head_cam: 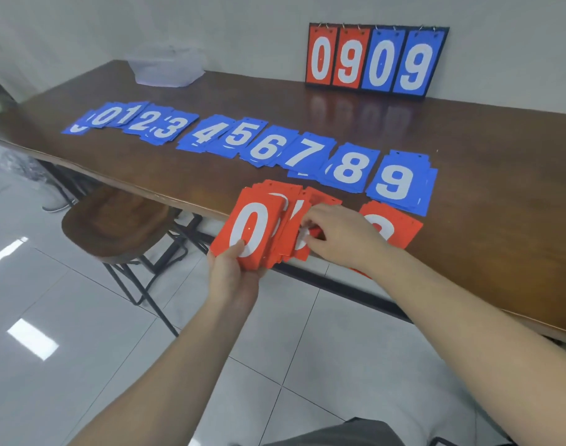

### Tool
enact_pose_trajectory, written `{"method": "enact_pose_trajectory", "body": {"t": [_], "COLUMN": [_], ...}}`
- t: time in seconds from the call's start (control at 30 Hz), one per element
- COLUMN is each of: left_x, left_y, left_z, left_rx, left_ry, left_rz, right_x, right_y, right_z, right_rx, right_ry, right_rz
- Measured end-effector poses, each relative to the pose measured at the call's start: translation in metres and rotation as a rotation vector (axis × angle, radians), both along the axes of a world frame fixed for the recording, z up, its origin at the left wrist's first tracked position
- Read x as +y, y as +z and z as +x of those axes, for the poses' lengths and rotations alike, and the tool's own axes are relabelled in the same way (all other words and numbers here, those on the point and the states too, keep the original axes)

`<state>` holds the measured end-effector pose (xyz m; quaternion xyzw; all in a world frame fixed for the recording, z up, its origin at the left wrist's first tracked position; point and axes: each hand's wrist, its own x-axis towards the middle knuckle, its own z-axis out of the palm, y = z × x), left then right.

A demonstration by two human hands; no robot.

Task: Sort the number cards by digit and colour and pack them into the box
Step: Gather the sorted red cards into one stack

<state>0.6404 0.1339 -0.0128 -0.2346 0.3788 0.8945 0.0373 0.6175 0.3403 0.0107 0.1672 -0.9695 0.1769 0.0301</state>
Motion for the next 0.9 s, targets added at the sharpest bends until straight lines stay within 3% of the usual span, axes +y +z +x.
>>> {"method": "enact_pose_trajectory", "body": {"t": [0.13,0.2,0.3,0.47,0.7,0.9], "left_x": [0.012,0.014,0.01,-0.001,0.023,0.042], "left_y": [0.009,0.01,0.012,0.017,0.009,0.012], "left_z": [0.005,0.005,0.009,0.023,0.033,0.032], "left_rx": [-0.061,-0.064,-0.062,-0.071,-0.045,-0.014], "left_ry": [0.025,0.023,-0.013,-0.068,-0.143,-0.133], "left_rz": [0.045,0.052,0.088,0.142,0.048,-0.013], "right_x": [0.004,0.016,0.049,0.097,0.063,0.053], "right_y": [0.001,0.001,0.003,0.0,-0.012,-0.014], "right_z": [0.005,0.012,0.028,0.054,0.063,0.063], "right_rx": [-0.072,-0.003,0.13,0.07,0.029,-0.075], "right_ry": [-0.018,-0.044,-0.146,-0.276,-0.223,-0.412], "right_rz": [-0.153,-0.23,-0.192,-0.089,-0.068,-0.431]}}
